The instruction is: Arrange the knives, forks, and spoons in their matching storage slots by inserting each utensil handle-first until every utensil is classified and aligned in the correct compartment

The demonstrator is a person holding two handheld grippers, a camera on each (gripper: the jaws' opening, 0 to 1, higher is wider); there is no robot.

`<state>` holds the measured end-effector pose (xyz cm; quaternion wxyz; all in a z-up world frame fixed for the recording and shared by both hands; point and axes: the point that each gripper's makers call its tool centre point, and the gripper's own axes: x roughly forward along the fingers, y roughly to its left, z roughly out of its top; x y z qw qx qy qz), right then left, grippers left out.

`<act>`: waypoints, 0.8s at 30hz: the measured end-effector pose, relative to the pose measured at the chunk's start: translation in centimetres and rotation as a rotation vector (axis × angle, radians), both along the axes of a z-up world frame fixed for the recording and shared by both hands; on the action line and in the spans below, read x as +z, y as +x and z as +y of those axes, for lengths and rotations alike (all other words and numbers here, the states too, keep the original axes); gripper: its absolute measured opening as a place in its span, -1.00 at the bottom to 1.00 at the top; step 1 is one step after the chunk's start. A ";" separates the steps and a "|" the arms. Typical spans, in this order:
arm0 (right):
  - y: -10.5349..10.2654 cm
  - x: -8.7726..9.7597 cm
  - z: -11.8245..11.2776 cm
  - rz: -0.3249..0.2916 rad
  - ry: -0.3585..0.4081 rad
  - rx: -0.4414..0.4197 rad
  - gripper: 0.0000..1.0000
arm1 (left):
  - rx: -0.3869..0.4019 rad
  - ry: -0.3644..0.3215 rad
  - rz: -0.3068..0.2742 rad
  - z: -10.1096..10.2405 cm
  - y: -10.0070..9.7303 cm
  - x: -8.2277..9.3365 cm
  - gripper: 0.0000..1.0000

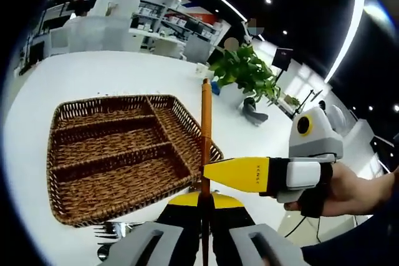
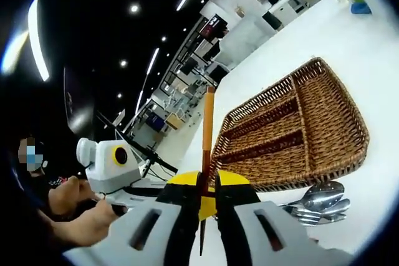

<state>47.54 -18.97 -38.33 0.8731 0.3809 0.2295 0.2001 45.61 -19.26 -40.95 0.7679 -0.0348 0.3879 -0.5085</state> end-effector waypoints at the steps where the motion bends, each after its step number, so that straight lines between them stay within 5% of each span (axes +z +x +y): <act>1: 0.0 0.0 0.1 -0.001 0.002 0.001 -0.89 | -0.003 0.002 0.000 0.0 -0.1 0.0 -0.93; 13: -0.4 -0.1 0.2 0.007 0.005 -0.008 -0.93 | -0.082 -0.010 0.012 -0.3 -1.2 0.0 -0.84; 24: 0.2 0.3 -0.6 -0.008 -0.026 -0.021 -0.94 | -0.168 -0.016 -0.088 -1.0 -1.8 0.5 -0.68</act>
